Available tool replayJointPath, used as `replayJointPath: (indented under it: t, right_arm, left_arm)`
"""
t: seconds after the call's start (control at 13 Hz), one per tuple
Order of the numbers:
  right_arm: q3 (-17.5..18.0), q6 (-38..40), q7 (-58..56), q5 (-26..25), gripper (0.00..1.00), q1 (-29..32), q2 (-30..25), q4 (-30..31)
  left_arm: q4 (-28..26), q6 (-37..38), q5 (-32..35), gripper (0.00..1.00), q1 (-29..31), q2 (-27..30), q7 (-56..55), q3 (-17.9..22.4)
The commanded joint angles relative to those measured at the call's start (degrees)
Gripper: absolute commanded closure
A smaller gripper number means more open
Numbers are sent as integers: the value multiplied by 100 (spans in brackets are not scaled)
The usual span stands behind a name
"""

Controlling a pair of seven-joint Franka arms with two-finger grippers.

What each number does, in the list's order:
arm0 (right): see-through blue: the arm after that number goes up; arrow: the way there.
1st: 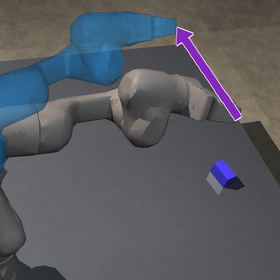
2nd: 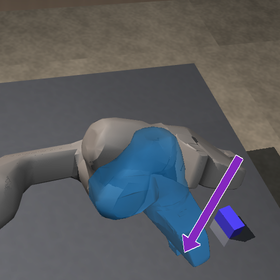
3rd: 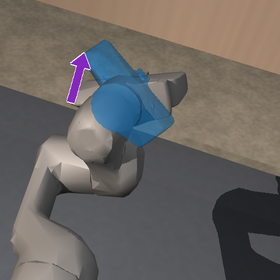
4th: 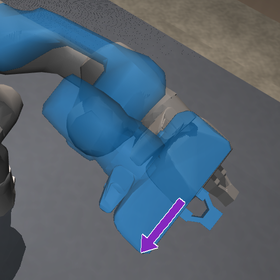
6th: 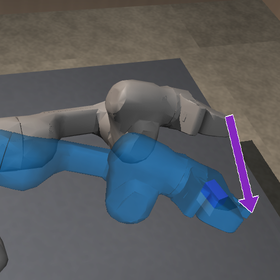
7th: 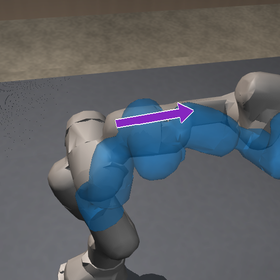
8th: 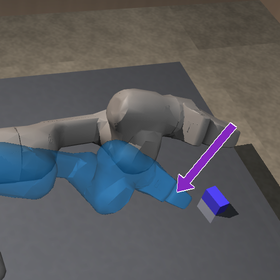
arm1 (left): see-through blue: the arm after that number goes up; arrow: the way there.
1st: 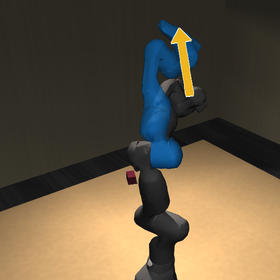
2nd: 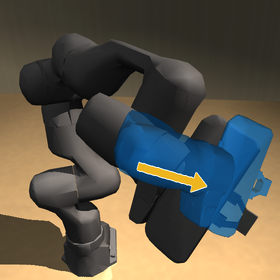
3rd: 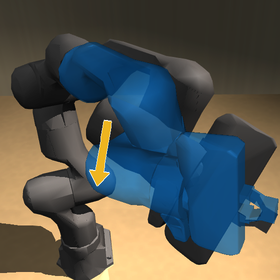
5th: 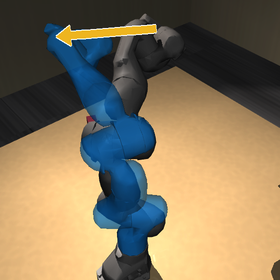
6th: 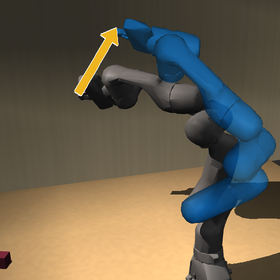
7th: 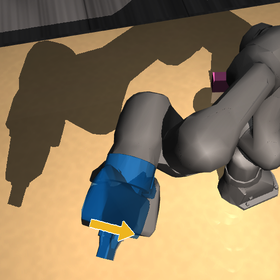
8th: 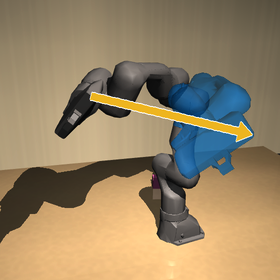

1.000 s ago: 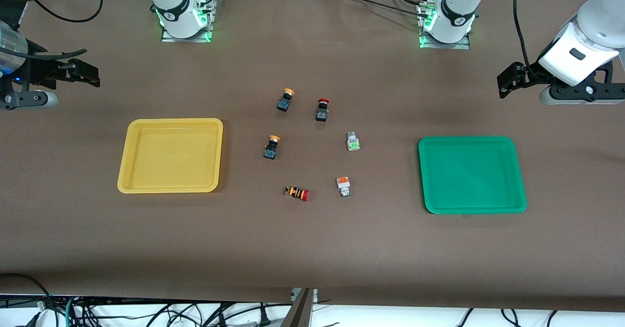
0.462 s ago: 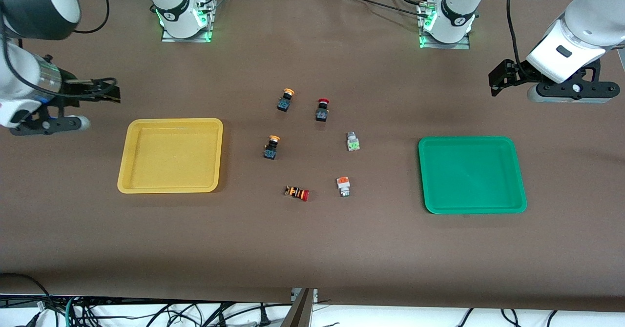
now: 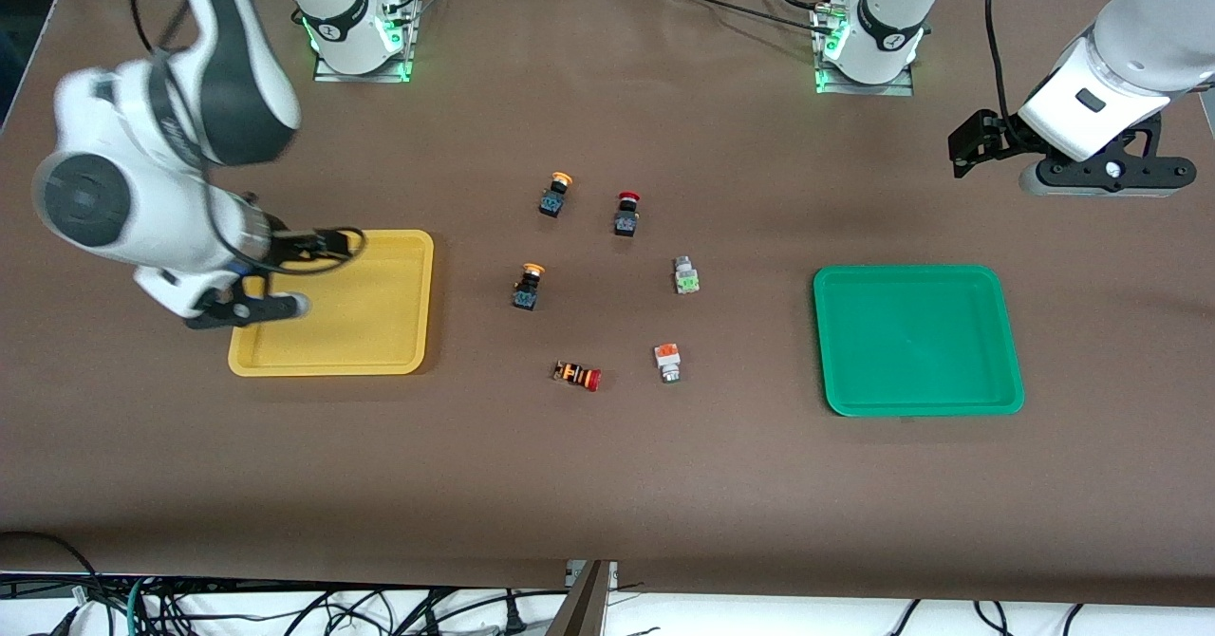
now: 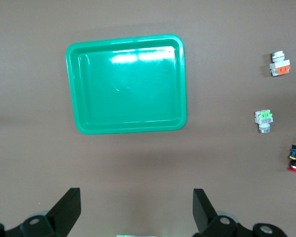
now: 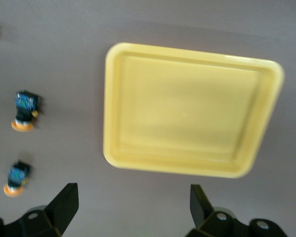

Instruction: Place green and yellow buttons in trays

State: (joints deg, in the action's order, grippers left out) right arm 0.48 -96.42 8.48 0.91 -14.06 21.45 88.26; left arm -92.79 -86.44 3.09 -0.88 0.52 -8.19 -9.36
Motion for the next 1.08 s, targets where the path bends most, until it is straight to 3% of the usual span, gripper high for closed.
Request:
replayJointPath:
  t: [0.0,0.31,0.62,1.0]
  right_arm:
    - [-39,-306,985,76,0,-561,359,-46]
    - [-39,-1149,2760,85,0,-1544,387,708]
    - [101,-2126,3765,94,0,-2030,360,1535]
    - [585,-3231,4714,94,0,-2048,378,2326]
  left_arm:
    - [103,127,113,0,-43,-157,36,-162]
    - [147,101,-168,0,-52,-499,106,-172]
    - [541,-39,-291,0,-289,-1833,19,-216]
    - [560,-1619,-230,0,-509,-2626,10,-216]
